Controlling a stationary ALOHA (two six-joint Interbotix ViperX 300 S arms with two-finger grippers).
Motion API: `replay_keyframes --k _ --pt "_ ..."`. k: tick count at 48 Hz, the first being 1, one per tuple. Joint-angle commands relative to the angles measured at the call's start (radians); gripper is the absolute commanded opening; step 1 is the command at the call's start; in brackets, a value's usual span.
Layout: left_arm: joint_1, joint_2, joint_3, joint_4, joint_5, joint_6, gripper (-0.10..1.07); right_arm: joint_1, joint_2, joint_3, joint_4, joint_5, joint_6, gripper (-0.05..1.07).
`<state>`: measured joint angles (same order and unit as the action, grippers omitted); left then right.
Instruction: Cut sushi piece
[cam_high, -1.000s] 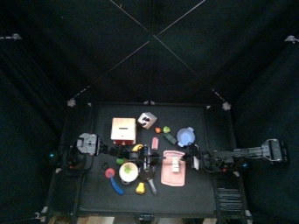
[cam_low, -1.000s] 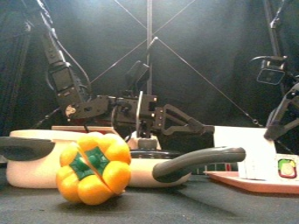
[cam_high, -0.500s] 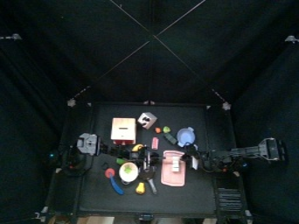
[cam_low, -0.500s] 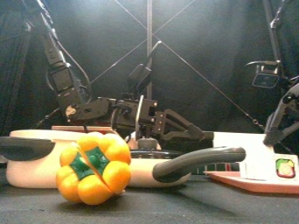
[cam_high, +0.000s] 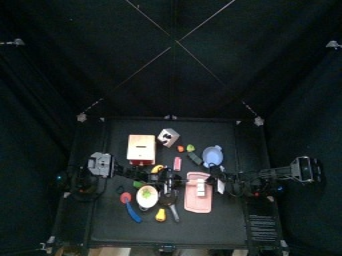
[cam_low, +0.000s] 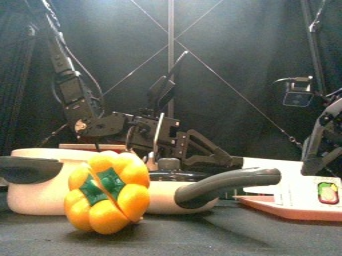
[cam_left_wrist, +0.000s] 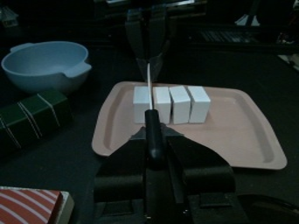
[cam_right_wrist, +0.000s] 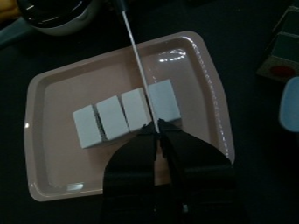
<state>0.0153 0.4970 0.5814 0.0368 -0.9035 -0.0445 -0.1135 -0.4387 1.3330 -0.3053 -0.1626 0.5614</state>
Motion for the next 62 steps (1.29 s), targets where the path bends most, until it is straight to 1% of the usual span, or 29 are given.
replay_keyframes --k 1,13,34,44,52,62 --pt "-0.008 -0.012 -0.012 0.0 0.011 0.002 0.43 -0.003 0.002 -0.015 0.003 0.0 0.002 0.43" --pt "-0.008 -0.011 -0.012 0.0 0.028 0.002 0.43 -0.003 0.026 -0.015 0.023 0.002 0.002 0.43" --pt "-0.008 -0.011 -0.014 0.0 0.028 0.002 0.43 -0.002 0.069 -0.031 0.017 0.002 0.0 0.43" --pt "-0.008 -0.029 -0.014 0.0 0.028 0.006 0.43 0.002 0.057 -0.043 0.017 0.006 0.0 0.43" --pt "-0.012 -0.071 -0.014 0.003 0.032 0.009 0.43 0.011 0.032 -0.075 0.009 0.069 0.0 0.43" --pt "-0.014 -0.118 -0.014 0.021 0.048 0.014 0.43 0.031 -0.034 -0.132 -0.011 0.183 -0.002 0.43"
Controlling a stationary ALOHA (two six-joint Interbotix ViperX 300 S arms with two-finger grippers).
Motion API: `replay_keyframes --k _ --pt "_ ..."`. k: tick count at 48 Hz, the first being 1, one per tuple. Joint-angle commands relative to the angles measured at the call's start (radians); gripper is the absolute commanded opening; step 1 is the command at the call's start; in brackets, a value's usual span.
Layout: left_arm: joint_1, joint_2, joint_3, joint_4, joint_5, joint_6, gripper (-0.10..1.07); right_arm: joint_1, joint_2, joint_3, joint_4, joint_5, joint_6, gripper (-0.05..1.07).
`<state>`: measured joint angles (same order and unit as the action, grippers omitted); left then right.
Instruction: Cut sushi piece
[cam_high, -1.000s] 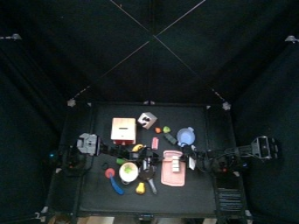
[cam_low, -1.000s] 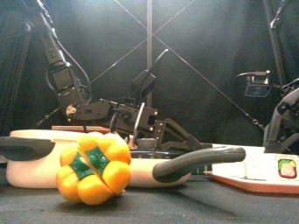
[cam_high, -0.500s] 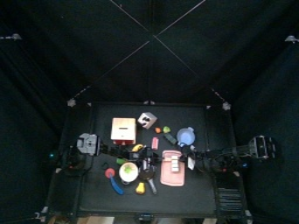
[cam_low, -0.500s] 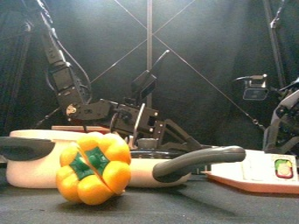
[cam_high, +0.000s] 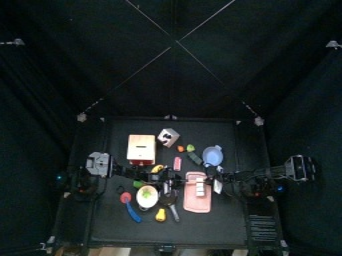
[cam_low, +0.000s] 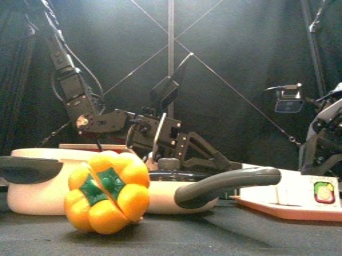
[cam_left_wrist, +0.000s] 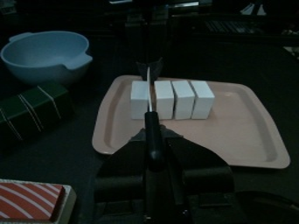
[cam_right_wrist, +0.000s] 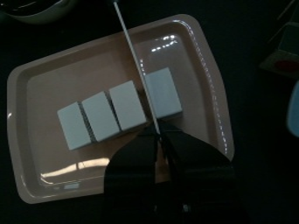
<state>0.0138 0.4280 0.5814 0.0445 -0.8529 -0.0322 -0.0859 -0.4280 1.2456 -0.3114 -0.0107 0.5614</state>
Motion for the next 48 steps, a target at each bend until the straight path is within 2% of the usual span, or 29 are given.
replay_keyframes --k 1,15,19,48 --pt "-0.012 -0.052 -0.014 0.017 -0.002 0.003 0.43 0.005 -0.054 -0.048 -0.008 0.037 -0.002 0.43" --pt "-0.008 -0.089 -0.014 0.025 -0.003 0.049 0.43 0.003 -0.224 -0.046 -0.058 0.067 0.0 0.43" --pt "-0.008 -0.095 -0.012 0.025 -0.002 0.049 0.43 0.003 -0.249 -0.04 -0.055 0.075 0.0 0.43" --pt "-0.02 -0.08 -0.012 0.021 -0.003 0.048 0.43 0.021 -0.232 -0.034 -0.038 0.091 0.003 0.43"
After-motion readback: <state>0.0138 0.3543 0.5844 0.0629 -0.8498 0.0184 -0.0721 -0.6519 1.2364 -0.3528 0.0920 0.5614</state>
